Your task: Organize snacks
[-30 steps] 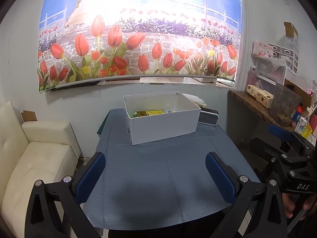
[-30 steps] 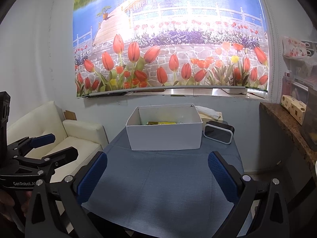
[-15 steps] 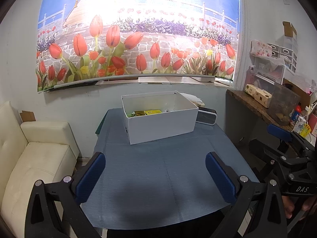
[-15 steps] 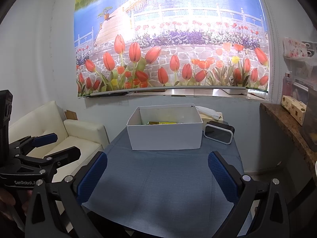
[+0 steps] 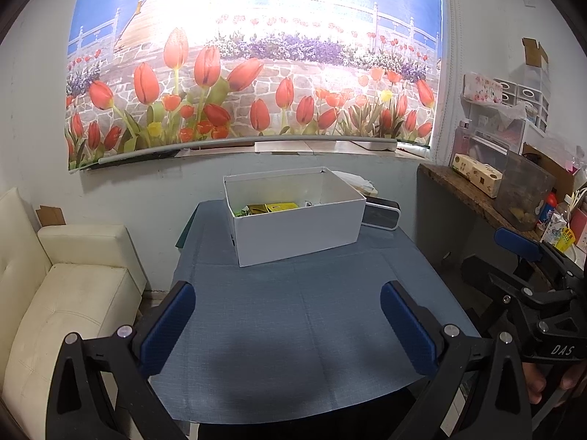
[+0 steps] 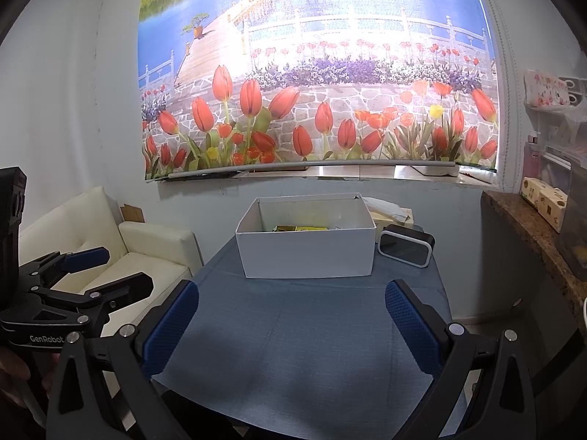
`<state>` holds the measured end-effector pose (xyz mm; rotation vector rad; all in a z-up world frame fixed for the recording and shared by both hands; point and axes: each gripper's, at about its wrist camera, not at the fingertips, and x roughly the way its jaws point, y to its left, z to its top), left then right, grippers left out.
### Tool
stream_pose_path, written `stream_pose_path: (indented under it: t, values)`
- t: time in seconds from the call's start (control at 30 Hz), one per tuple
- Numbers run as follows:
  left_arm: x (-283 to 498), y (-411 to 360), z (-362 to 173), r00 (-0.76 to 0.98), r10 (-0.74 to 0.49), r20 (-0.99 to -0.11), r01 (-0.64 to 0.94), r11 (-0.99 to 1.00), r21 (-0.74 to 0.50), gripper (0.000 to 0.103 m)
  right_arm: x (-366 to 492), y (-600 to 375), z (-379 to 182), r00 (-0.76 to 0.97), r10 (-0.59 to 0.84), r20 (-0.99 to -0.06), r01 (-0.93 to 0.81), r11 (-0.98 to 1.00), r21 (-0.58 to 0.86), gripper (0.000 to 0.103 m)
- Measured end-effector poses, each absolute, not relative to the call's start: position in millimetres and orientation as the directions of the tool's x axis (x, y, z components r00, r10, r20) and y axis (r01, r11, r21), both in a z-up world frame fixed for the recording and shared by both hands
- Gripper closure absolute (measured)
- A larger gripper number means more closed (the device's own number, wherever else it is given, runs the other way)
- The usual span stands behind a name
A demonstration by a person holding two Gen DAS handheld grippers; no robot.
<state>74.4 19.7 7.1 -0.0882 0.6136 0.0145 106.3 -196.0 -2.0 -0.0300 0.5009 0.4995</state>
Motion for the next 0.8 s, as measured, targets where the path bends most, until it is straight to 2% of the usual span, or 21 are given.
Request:
stream_pose_path:
  t: [0.8]
  values:
    - [72.6, 19.6, 8.0, 0.825, -0.024, -0.565, -0.032, 0.995, -0.089, 0.0, 105.1, -197.1, 0.4, 0.764, 0.449, -0.464, -0.467, 0.88, 0.084, 0.0]
